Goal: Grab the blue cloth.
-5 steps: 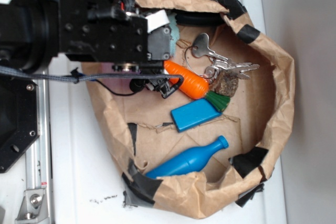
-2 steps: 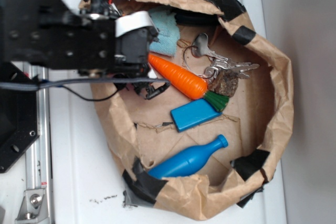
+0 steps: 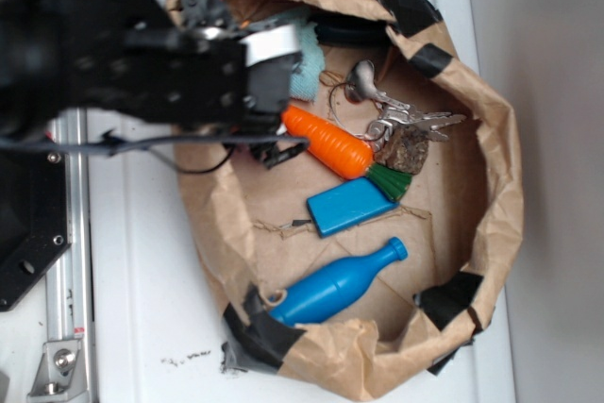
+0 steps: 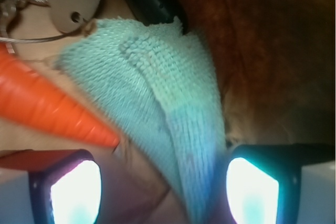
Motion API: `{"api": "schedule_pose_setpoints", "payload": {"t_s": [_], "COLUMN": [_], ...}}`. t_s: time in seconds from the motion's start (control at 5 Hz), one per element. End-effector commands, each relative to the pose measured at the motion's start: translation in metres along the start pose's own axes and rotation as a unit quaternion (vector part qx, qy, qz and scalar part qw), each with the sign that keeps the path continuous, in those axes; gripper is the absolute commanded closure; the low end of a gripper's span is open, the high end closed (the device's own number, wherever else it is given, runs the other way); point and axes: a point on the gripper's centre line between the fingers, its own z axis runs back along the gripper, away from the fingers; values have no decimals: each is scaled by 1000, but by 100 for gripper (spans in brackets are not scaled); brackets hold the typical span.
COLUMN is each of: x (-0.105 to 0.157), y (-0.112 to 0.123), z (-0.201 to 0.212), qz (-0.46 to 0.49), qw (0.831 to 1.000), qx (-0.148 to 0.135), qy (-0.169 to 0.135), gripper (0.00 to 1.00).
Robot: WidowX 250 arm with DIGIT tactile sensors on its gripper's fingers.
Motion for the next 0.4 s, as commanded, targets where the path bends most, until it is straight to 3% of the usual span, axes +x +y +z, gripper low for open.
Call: {"api": "schedule_pose_setpoints", "payload": {"t_s": [0.0,0.2], "x": [29,28], "y": [34,34], "z": [0,-1], "qz": [15,7], "qw": [1000,1000], "qx": [7,3], "qy": [-3,-5], "gripper": [0,0]}}
